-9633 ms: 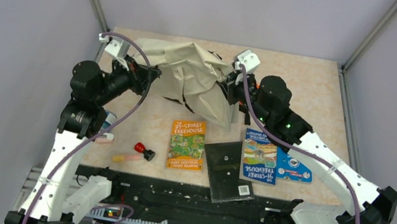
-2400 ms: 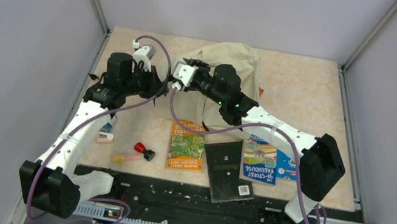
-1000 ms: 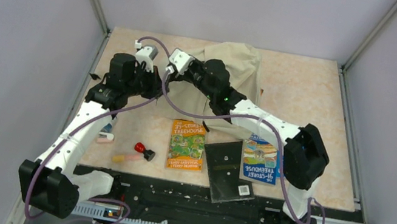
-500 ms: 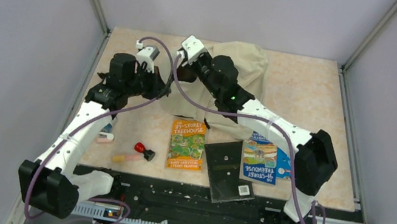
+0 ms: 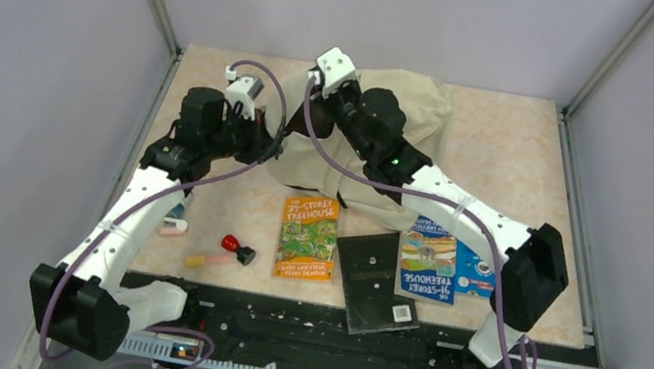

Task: Pack the student bag
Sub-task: Unzip the student bag at the center of the board.

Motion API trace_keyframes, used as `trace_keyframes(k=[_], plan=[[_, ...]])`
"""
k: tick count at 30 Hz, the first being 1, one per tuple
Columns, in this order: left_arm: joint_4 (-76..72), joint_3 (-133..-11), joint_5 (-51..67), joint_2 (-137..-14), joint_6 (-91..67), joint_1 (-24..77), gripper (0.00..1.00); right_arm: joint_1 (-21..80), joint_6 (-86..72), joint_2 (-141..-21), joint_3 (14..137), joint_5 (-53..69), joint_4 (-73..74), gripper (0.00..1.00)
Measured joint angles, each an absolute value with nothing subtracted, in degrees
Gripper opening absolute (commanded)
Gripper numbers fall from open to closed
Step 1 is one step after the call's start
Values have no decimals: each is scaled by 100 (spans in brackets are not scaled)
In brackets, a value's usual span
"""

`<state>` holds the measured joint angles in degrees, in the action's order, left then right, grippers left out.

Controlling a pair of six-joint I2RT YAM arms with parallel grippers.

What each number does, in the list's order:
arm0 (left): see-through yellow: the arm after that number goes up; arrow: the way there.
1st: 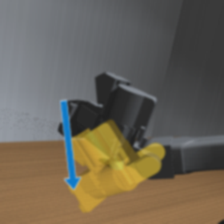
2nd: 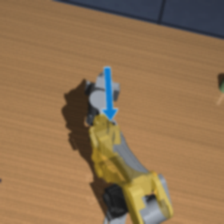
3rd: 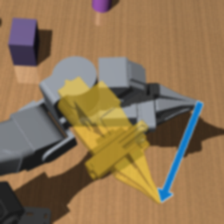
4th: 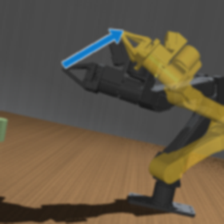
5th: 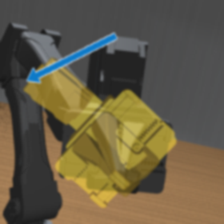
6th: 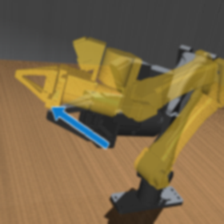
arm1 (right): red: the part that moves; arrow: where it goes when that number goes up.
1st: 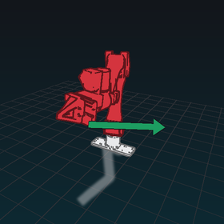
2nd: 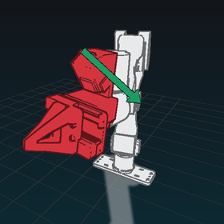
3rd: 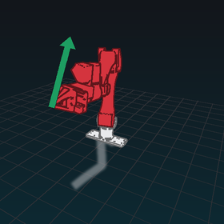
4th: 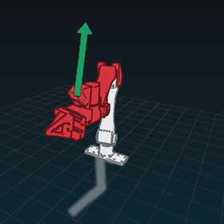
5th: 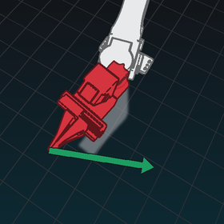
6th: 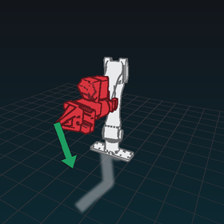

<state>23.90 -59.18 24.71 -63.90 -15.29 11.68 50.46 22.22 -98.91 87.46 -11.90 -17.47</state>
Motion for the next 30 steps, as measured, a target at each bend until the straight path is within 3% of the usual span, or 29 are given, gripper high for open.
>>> trace_keyframes(k=[30], plan=[[2486, -6034, 952, -5892, -1660, 978, 0, 4764, 1356, -9751, 9489, -1514, -1900, 0]])
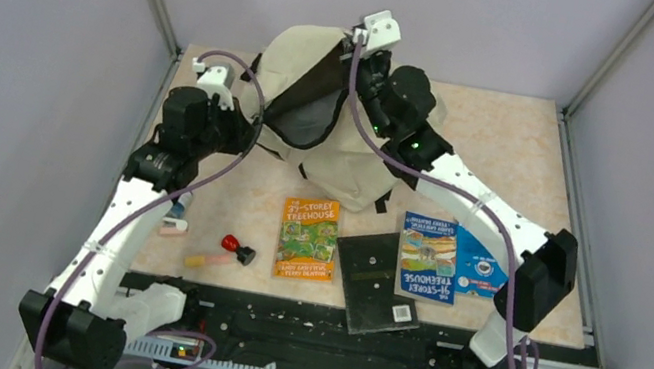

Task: Pack the student bag
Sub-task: Unzip the student bag at the center of the board.

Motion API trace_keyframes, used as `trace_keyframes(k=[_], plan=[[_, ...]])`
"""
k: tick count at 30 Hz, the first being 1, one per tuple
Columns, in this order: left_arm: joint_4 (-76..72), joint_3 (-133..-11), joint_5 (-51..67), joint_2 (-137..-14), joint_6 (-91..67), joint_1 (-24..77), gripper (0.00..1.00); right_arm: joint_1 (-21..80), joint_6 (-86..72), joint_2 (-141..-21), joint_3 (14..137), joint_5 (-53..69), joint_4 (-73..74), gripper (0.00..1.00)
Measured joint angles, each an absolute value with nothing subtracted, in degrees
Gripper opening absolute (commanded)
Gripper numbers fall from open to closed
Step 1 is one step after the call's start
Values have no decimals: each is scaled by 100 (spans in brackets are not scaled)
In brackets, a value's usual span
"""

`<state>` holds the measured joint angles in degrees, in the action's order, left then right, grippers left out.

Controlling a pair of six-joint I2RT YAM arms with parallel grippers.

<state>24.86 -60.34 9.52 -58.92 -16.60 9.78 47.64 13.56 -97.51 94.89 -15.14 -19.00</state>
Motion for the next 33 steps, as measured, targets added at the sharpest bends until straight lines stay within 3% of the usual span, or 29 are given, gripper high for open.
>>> trace_keyframes(k=[15, 19, 22, 26, 33], plan=[[2447, -6020, 1135, -5621, -1802, 379, 0, 4051, 141, -9179, 8770, -1459, -2414, 2], [2340, -5830, 1662, -5478, -1747, 346, 0, 4029, -1, -8838, 8066, -1450, -2698, 52], [2224, -5688, 2211, -5345, -1721, 340, 0, 3997, -38, -8578, 7498, -1291, -2965, 74], [2012, -5677, 2735, -5343, -1721, 351, 0, 3990, 108, -8298, 6987, -1066, -3109, 83], [1918, -5673, 3068, -5505, -1710, 454, 0, 3988, -75, -7826, 6768, -1109, -3006, 84]])
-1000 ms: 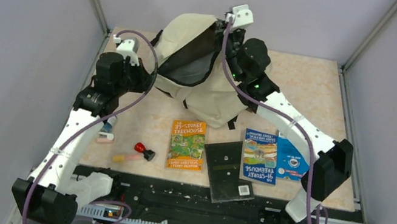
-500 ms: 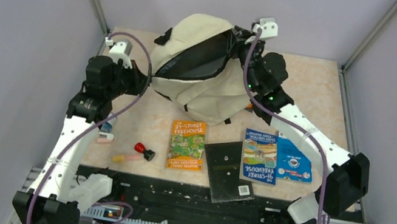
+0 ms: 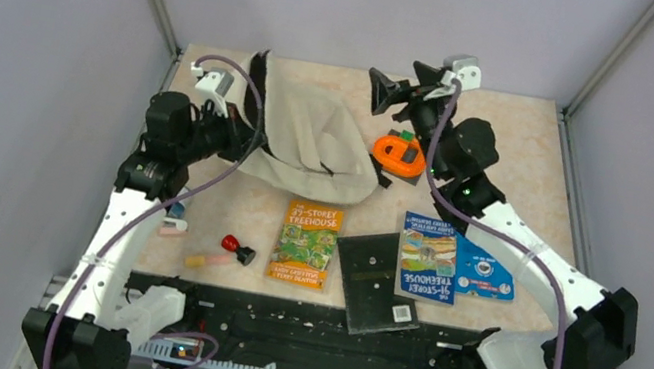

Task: Pack the student bag
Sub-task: Unzip the student bag at the center of the board.

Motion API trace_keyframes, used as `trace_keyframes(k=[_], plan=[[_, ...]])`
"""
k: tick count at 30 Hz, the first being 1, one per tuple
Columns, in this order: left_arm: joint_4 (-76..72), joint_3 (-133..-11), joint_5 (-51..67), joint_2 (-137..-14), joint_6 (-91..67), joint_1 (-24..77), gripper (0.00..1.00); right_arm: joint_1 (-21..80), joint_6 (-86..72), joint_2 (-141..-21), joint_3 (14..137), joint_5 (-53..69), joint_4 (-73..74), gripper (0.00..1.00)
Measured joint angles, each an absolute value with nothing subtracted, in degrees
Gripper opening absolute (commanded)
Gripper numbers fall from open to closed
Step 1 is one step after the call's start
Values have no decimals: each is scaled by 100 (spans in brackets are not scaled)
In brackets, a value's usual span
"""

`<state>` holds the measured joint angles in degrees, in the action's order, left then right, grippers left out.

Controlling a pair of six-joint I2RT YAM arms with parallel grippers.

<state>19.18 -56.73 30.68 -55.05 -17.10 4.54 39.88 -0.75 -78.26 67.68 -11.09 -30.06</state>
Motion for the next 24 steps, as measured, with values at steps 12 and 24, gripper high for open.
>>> trace_keyframes(k=[12, 24], plan=[[1970, -5155, 2912, -5717, -2425, 556, 0, 4025, -1717, -8348, 6718, 73, -2528, 79], [1334, -3610, 2897, -5251, -3789, 556, 68, 4313, -1798, -8687, 5682, 1251, -2370, 78]])
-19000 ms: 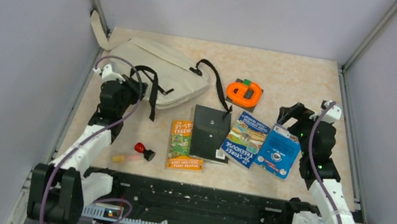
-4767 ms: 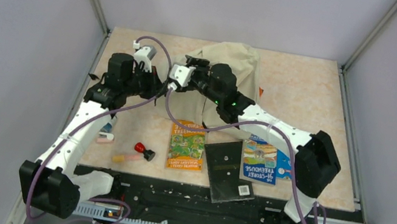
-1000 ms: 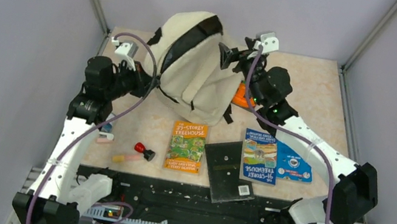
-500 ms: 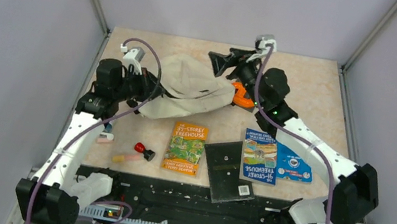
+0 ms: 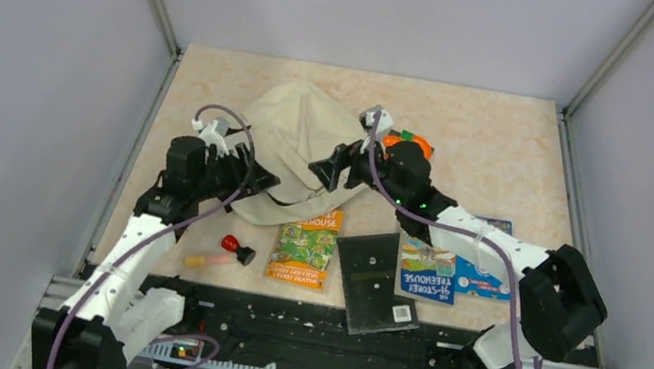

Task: Pack the student bag
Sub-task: Unzip the student bag at the center of the board.

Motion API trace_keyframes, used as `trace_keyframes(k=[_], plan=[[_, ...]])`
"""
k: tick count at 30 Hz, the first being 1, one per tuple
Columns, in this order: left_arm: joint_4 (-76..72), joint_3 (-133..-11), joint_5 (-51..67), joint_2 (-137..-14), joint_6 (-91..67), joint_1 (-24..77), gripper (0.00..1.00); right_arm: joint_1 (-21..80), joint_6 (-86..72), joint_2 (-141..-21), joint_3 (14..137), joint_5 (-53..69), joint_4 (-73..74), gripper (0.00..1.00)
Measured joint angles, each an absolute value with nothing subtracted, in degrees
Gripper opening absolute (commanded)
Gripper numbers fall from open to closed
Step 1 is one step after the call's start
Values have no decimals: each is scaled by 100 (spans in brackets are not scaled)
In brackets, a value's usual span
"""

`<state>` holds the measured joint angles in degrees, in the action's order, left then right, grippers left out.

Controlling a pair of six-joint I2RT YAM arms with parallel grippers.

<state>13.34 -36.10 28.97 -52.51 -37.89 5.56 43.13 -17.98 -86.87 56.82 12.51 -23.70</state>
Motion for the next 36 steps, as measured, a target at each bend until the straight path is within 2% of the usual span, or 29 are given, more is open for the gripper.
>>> trace_keyframes(k=[6, 10, 12, 14, 16, 21, 29, 36], plan=[[1358, -3312, 2034, -4491, -3964, 556, 74, 4925, -1490, -8676, 5282, 860, -2440, 77], [1352, -3013, 1509, -4215, -4101, 554, 73, 5166, -1345, -8678, 5207, 751, -2491, 74], [1323, -2952, 1363, -4206, -4136, 545, 67, 5253, -1240, -8689, 5223, 696, -2547, 73], [1282, -2939, 1269, -4261, -4176, 534, 56, 5365, -1131, -8750, 5269, 628, -2576, 71], [1170, -2939, 1234, -4370, -4226, 528, 50, 5500, -1004, -8877, 5371, 565, -2578, 70], [1007, -2934, 1275, -4604, -4318, 528, 38, 5728, -810, -9120, 5533, 475, -2561, 67], [1135, -2934, 1761, -4471, -4281, 521, 38, 5749, -722, -9142, 5533, 366, -2519, 68], [1083, -2532, 2853, -4132, -4077, 519, 38, 5752, -701, -9142, 5533, 305, -2506, 68]])
